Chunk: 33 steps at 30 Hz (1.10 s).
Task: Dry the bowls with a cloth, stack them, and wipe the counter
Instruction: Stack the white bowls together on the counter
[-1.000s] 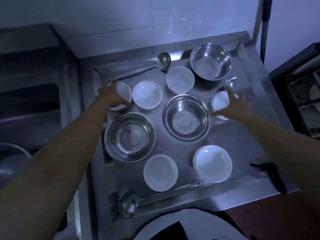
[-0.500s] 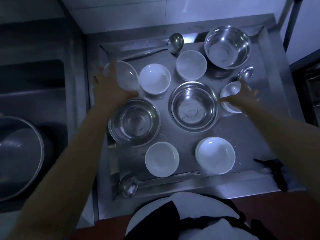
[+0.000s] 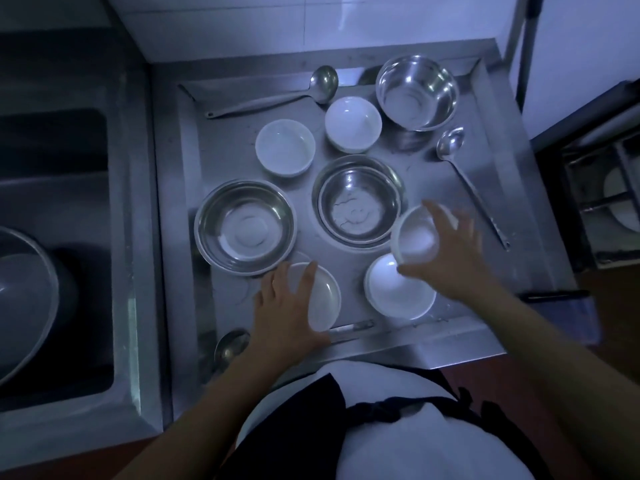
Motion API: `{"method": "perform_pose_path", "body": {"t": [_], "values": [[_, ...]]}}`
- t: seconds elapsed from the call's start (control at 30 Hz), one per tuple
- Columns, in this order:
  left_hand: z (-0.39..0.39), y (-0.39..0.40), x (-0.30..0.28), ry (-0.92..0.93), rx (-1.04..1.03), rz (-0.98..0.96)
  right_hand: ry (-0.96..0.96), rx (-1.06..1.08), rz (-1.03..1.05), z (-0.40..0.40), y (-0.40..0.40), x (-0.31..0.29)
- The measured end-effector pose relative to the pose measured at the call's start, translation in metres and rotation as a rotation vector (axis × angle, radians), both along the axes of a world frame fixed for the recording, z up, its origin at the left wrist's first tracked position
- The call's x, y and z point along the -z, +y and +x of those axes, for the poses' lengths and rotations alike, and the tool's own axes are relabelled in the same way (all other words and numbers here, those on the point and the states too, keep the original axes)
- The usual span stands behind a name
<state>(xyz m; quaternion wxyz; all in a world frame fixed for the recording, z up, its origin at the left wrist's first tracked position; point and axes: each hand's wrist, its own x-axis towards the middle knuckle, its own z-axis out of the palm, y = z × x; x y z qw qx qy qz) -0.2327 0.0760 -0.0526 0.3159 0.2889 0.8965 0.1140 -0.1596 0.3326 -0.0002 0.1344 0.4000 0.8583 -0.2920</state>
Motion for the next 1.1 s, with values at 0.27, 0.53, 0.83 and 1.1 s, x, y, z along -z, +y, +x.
{"method": "perform_pose_path", "body": {"t": [0.27,0.53,0.83,1.1], "values": [[0.009,-0.001,0.017,0.041,-0.001,-0.012,-0.131,-0.193,0.053,0.043,-0.043,0.021],[0.004,-0.002,0.020,0.005,-0.052,-0.022,-0.169,-0.207,0.067,0.037,-0.049,0.036],[0.003,-0.002,0.025,0.024,-0.018,-0.043,-0.200,-0.213,0.039,0.035,-0.045,0.036],[-0.023,-0.002,0.008,-0.077,-0.078,0.048,-0.108,-0.158,-0.028,-0.009,-0.008,0.018]]}}
